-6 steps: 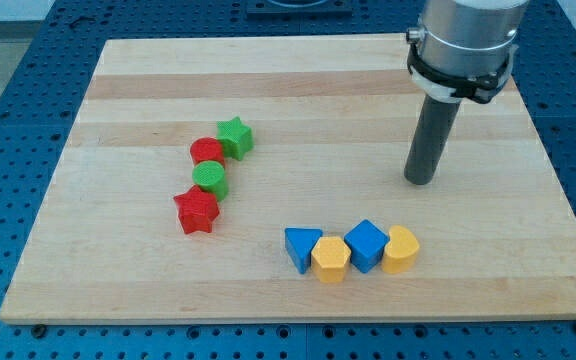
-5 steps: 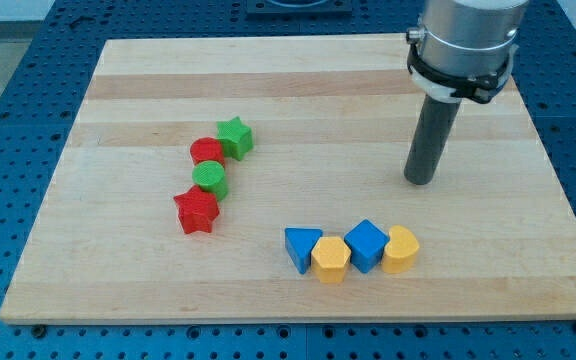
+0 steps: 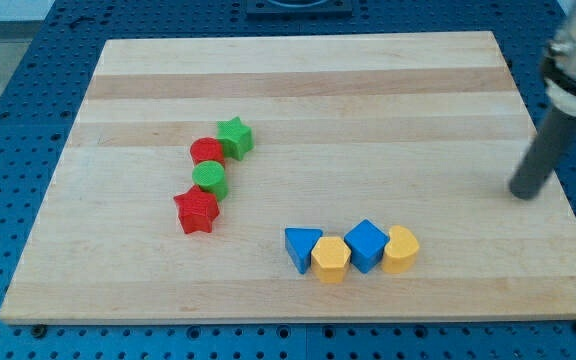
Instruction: Point your arm at yellow heart
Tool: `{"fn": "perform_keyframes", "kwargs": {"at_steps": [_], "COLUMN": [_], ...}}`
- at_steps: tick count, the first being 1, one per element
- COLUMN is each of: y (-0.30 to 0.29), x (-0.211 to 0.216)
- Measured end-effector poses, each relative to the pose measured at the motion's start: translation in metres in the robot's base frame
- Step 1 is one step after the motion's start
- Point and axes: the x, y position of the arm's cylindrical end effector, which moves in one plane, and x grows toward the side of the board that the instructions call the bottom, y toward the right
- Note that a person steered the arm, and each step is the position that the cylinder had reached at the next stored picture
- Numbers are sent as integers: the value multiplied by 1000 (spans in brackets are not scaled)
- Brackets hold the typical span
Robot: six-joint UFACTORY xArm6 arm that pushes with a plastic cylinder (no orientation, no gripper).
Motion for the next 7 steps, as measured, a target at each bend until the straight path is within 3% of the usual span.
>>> {"fn": "perform_keyframes", "kwargs": {"at_steps": [1,2,6,7], "y": [-10,-29,-159,-178], "x": [43,58,97,85]}}
